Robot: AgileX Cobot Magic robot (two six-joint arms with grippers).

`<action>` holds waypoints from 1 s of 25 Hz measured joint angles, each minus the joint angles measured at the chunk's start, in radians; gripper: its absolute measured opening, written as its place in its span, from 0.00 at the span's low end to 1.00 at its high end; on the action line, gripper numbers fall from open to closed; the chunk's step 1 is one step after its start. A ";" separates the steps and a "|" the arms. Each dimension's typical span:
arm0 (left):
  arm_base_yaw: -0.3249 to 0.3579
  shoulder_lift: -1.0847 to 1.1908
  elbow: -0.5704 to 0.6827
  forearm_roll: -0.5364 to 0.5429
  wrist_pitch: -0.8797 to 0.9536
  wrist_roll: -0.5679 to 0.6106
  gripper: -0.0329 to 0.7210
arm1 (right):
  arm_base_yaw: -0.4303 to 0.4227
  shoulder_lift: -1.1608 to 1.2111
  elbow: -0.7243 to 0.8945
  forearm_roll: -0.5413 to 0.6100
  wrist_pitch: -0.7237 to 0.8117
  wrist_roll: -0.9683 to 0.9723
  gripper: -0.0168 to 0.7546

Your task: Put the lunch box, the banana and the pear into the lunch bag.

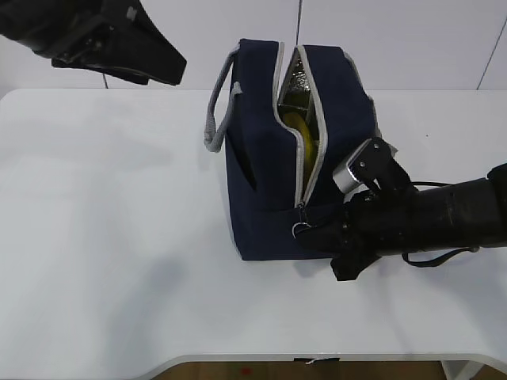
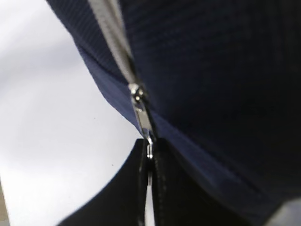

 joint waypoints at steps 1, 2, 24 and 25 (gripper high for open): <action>-0.009 0.000 0.000 0.000 -0.002 0.000 0.56 | 0.000 0.000 0.000 0.000 -0.001 0.000 0.03; -0.013 0.000 0.000 0.000 -0.002 0.000 0.56 | 0.000 0.000 0.000 0.000 -0.004 0.000 0.03; -0.018 0.001 0.000 0.000 -0.002 0.000 0.55 | 0.000 -0.214 0.000 -0.318 -0.084 0.375 0.03; -0.018 0.001 0.000 0.000 -0.002 0.000 0.55 | 0.000 -0.224 0.000 -0.329 -0.084 0.386 0.03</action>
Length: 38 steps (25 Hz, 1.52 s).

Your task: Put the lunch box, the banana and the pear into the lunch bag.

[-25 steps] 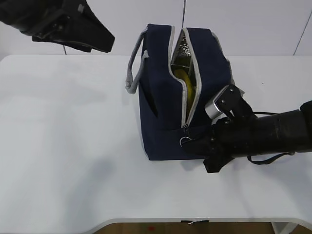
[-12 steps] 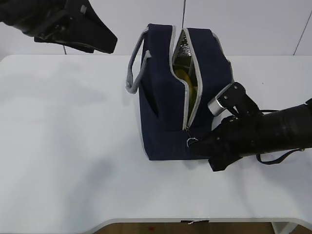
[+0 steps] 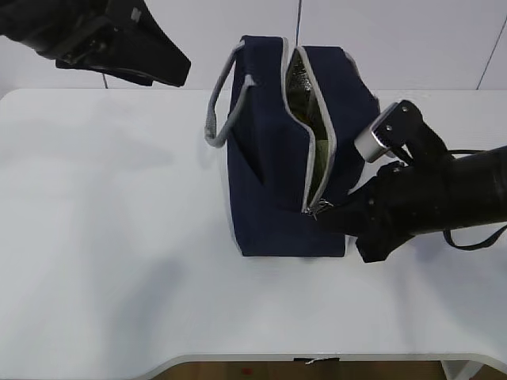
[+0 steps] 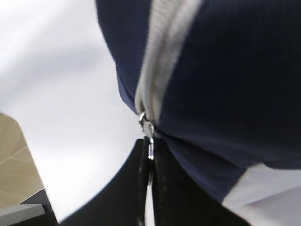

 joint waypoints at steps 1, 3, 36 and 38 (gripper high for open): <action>0.000 0.000 0.000 0.000 0.000 0.000 0.55 | 0.000 -0.012 0.000 -0.014 0.000 0.015 0.03; 0.000 0.000 0.000 0.000 0.000 0.000 0.55 | 0.000 -0.036 0.000 -0.041 0.000 0.041 0.03; 0.000 0.000 0.000 -0.006 0.010 0.000 0.55 | 0.055 -0.046 -0.050 -0.435 0.064 0.373 0.03; 0.000 0.000 0.000 -0.006 0.010 0.000 0.55 | 0.055 -0.051 -0.064 -0.440 0.068 0.382 0.03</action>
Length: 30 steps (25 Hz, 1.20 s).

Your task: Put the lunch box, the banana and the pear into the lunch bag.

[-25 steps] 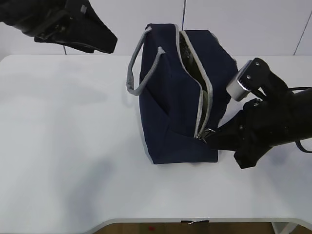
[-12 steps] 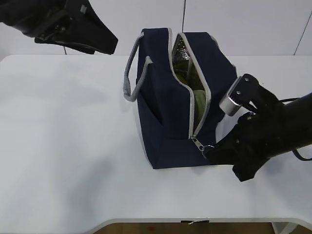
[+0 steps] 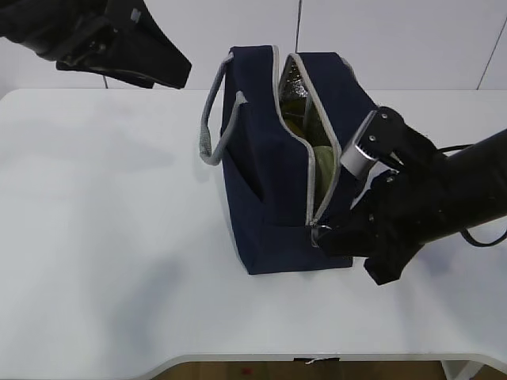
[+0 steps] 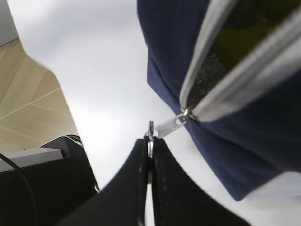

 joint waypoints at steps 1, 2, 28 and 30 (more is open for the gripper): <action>0.000 0.000 0.000 0.000 0.000 0.000 0.55 | 0.000 -0.005 -0.011 -0.015 0.003 0.013 0.03; 0.000 0.000 0.000 0.000 0.000 0.000 0.55 | 0.000 -0.009 -0.018 -0.034 0.003 0.029 0.03; 0.000 0.000 0.000 -0.006 0.000 0.000 0.55 | 0.000 -0.028 -0.383 -0.182 0.147 0.124 0.03; 0.000 0.000 0.000 -0.006 0.000 0.000 0.55 | 0.000 -0.004 -0.412 -0.182 0.149 0.124 0.03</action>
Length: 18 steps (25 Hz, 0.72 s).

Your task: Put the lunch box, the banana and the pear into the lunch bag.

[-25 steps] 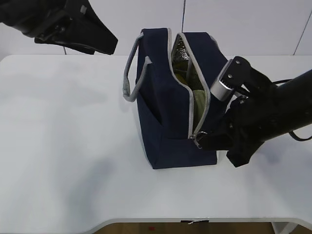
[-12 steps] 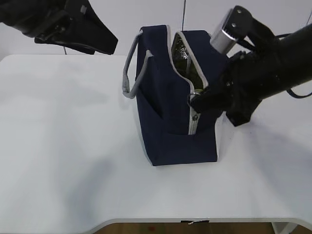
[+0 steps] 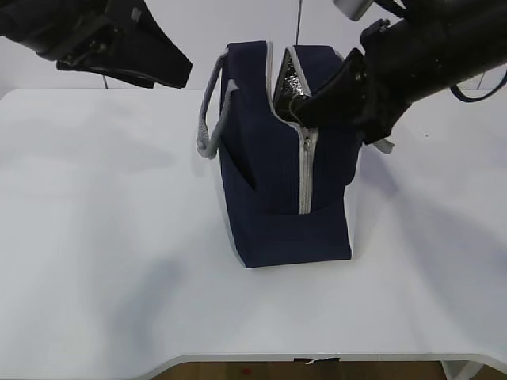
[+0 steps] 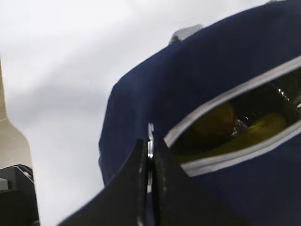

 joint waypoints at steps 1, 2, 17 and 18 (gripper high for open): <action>0.000 0.000 0.000 0.000 0.000 0.000 0.55 | 0.000 0.010 -0.014 0.000 0.000 0.000 0.03; 0.000 0.000 0.000 0.000 0.000 0.000 0.55 | 0.000 0.019 -0.029 0.002 0.002 0.000 0.03; 0.000 0.000 0.000 0.000 0.000 0.000 0.55 | 0.003 0.154 -0.234 0.059 0.004 0.004 0.03; 0.000 0.000 0.000 0.000 0.000 0.000 0.55 | 0.003 0.161 -0.245 0.066 0.001 0.006 0.03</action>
